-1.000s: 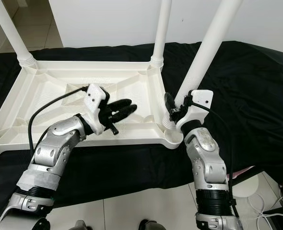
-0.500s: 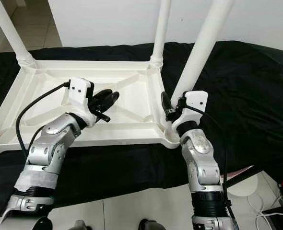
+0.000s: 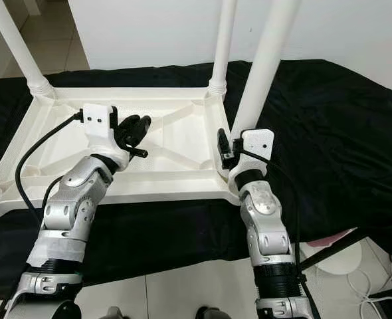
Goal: Building children table
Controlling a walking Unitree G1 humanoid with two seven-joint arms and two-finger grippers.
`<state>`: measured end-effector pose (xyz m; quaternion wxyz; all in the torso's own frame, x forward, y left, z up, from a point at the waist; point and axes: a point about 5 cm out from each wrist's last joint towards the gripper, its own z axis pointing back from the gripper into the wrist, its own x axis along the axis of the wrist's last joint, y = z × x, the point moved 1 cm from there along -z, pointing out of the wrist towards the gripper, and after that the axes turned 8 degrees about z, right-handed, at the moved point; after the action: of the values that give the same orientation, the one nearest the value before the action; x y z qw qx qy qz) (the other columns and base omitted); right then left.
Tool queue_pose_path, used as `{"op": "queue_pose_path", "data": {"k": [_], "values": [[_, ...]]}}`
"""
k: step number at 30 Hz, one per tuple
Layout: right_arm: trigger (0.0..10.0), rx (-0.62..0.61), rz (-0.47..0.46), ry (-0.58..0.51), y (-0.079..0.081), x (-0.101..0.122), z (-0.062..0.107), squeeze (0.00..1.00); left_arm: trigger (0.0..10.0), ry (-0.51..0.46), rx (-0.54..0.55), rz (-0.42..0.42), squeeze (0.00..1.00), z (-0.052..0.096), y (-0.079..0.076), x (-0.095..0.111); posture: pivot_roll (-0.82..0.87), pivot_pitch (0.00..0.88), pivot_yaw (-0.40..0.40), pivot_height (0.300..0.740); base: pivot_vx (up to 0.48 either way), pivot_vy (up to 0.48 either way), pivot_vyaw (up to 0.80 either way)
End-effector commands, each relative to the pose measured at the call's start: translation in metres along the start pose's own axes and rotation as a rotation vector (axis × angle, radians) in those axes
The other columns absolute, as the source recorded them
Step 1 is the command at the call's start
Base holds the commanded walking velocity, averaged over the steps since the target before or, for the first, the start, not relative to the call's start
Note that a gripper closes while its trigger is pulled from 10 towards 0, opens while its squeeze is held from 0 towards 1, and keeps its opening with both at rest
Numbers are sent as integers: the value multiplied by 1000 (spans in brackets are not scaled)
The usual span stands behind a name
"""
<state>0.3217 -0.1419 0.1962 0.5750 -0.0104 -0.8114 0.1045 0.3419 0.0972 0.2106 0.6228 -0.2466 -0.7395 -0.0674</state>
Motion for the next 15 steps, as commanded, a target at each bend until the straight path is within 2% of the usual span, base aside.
{"op": "queue_pose_path", "data": {"k": [1,5,8,15], "values": [[10000,6,28,-10,3,-1,-1,0,10000,-1,23,-36,0,-3,6,0,-3,27,45,740,0,0,0],[10000,-31,29,9,-1,-6,0,0,10000,-8,87,-11,0,-2,14,0,-2,18,48,740,0,0,0],[10000,-46,31,14,-3,-7,1,0,10000,-13,91,-7,0,-2,15,0,1,15,45,740,0,0,0],[10000,-83,14,21,-4,-12,4,0,10000,-58,158,-30,0,2,24,2,12,1,14,740,0,0,0]]}}
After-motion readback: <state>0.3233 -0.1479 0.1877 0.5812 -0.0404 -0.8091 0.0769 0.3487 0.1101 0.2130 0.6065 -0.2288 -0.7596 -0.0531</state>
